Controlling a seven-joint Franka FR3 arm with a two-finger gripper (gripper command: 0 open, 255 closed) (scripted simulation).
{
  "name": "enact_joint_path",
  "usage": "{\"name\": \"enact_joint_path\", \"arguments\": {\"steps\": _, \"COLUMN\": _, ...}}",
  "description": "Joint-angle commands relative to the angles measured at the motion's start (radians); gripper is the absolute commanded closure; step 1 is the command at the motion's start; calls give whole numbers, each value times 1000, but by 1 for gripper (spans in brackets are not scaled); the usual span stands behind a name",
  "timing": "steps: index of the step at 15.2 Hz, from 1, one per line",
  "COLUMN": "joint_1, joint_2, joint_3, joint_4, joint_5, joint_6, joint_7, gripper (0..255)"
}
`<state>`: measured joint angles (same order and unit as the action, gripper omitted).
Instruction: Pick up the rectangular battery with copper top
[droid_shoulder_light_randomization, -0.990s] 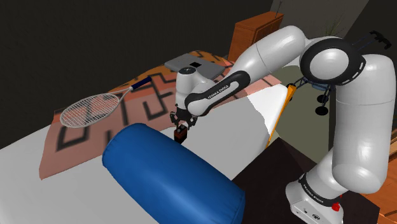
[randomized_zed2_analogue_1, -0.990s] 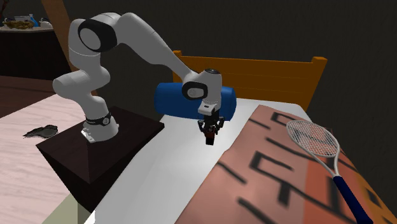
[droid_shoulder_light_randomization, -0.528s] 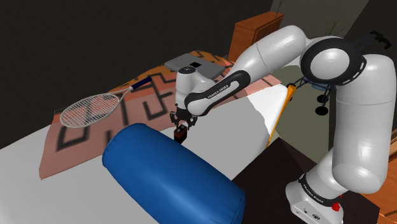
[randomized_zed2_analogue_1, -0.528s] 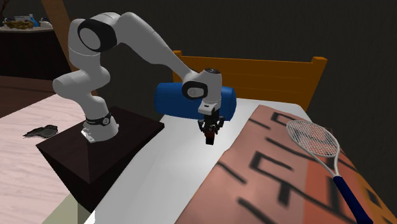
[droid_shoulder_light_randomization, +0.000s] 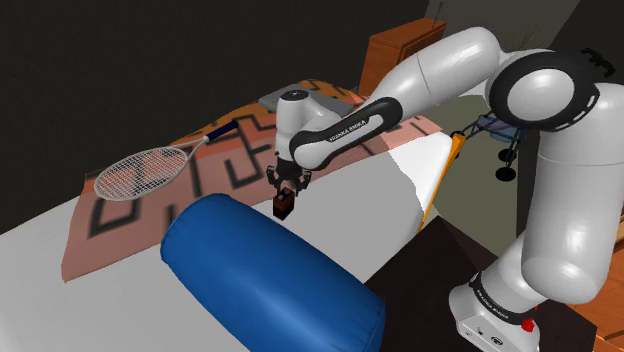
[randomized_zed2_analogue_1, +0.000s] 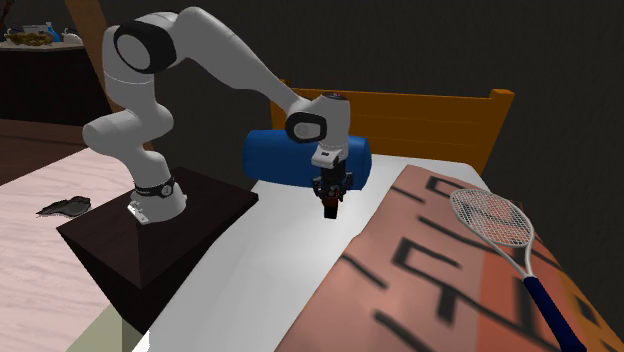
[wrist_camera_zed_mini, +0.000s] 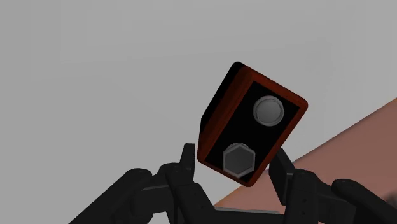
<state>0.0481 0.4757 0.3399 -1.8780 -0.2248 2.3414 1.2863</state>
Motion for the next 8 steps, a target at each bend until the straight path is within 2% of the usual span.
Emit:
{"name": "enact_joint_path", "arguments": {"steps": 1, "joint_1": -5, "joint_2": -18, "joint_3": 5, "joint_4": 2, "joint_5": 9, "joint_6": -19, "joint_7": -7, "gripper": 255}}
{"name": "enact_joint_path", "arguments": {"steps": 8, "joint_1": -13, "joint_2": -59, "joint_3": 17, "joint_4": 16, "joint_5": 29, "joint_6": -72, "joint_7": -21, "gripper": 255}}
